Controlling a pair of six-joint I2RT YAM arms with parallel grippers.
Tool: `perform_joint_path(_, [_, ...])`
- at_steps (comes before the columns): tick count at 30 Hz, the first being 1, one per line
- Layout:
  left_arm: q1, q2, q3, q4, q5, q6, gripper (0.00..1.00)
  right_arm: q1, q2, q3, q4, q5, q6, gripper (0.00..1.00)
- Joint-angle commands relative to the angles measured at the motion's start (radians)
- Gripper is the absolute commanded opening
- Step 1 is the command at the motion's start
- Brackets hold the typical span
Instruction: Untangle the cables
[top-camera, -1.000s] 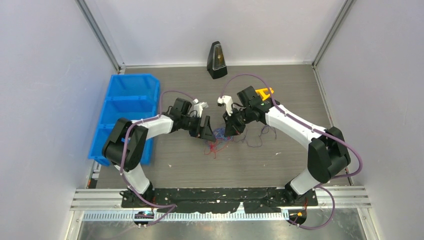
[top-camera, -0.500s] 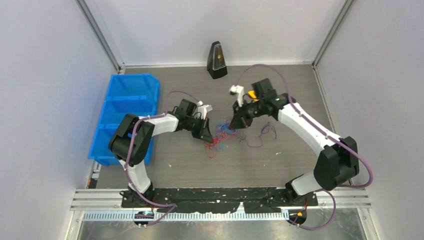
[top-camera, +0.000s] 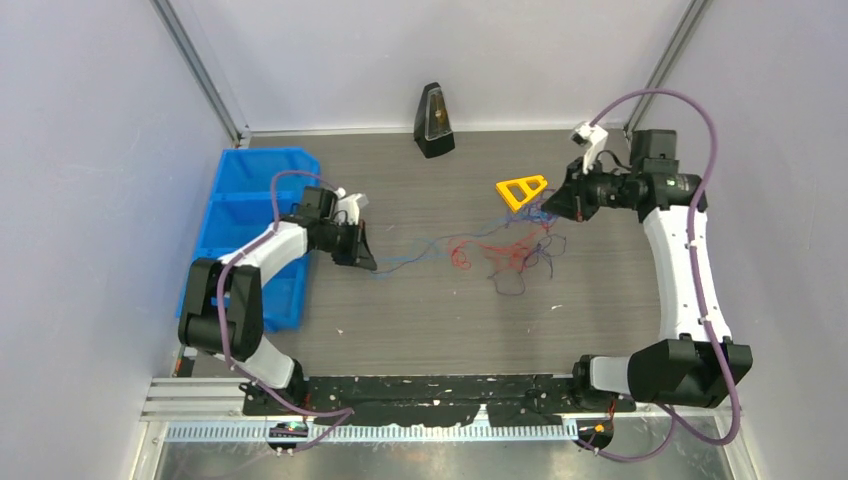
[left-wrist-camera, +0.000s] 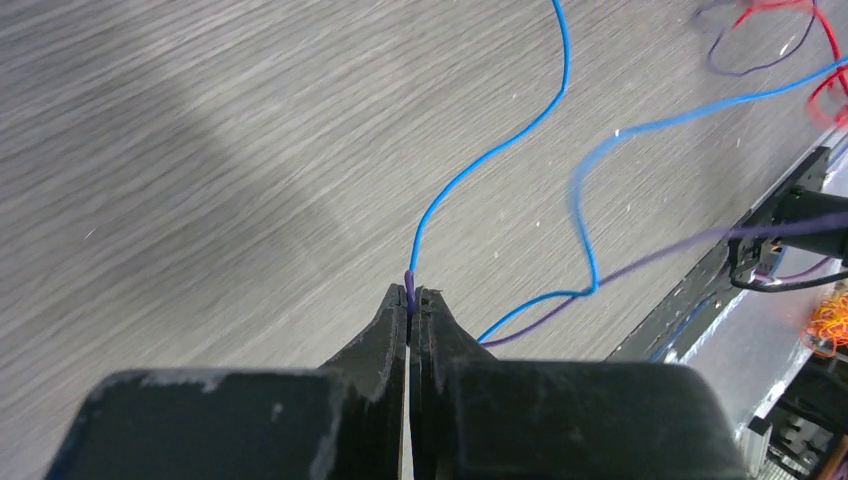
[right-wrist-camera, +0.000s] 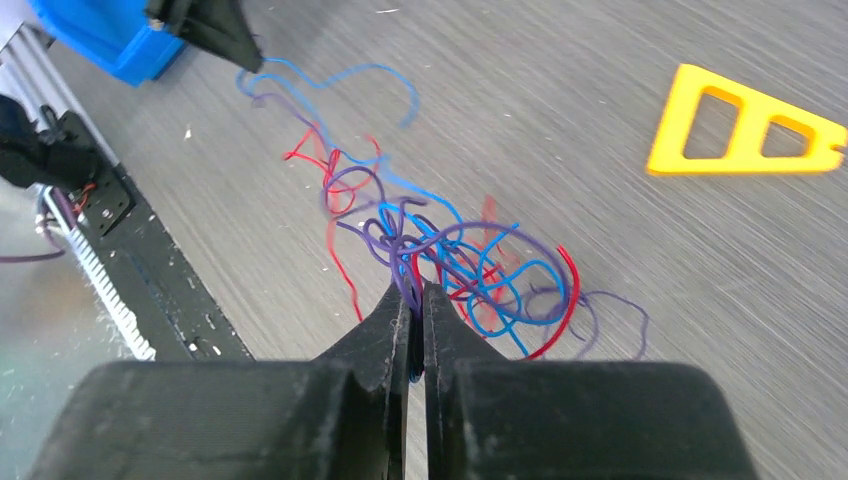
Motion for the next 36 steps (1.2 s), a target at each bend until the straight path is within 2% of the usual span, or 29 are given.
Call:
perform_joint_path(1, [0.058,-0.103,-0.022,-0.109,-0.034,0.079,0.00,-0.094,-0.009,0.083,-0.106,-0.040,-0.094,0.06])
perform_joint_path(10, [0.199,-0.240,-0.005,-0.223,-0.033,0.142,0.00,-0.156,0.031,0.061,-0.127,-0.002,-0.165,0.06])
perform_joint_path(14, [0.251,-0.311,0.037,-0.283,0.047,0.213,0.00,-0.169,0.069,0.036,-0.125,0.004,-0.188,0.07])
perform_joint_path(19, [0.213,-0.405,0.067,-0.256,0.223,0.171,0.00,-0.105,0.116,-0.063,-0.081,-0.029,-0.161,0.11])
perform_joint_path(22, [0.131,-0.426,0.084,-0.239,0.209,0.165,0.00,-0.010,0.117,-0.128,-0.005,0.002,-0.105,0.09])
perform_joint_path(25, [0.098,-0.433,0.093,-0.199,0.203,0.118,0.00,0.099,0.117,-0.195,0.064,0.082,-0.061,0.10])
perform_joint_path(27, [0.095,-0.432,0.113,-0.183,0.231,0.084,0.00,0.138,0.129,-0.225,0.092,0.150,-0.076,0.16])
perform_joint_path(28, [0.087,-0.435,0.122,-0.179,0.239,0.076,0.00,0.155,0.136,-0.231,0.093,0.195,-0.082,0.32])
perform_joint_path(29, [0.066,-0.439,0.134,-0.176,0.238,0.075,0.00,0.161,0.151,-0.230,0.085,0.212,-0.095,0.42])
perform_joint_path(30, [0.047,-0.440,0.142,-0.175,0.229,0.076,0.00,0.170,0.165,-0.217,0.077,0.229,-0.101,0.61])
perform_joint_path(32, [0.002,-0.439,0.153,-0.174,0.186,0.081,0.00,0.183,0.173,-0.188,0.062,0.215,-0.100,0.76])
perform_joint_path(34, [-0.036,-0.427,0.157,-0.177,0.097,0.077,0.00,0.208,0.165,-0.158,0.065,0.195,-0.085,0.85])
perform_joint_path(36, [-0.049,-0.402,0.163,-0.192,0.006,0.077,0.00,0.246,0.159,-0.134,0.072,0.201,-0.069,0.88])
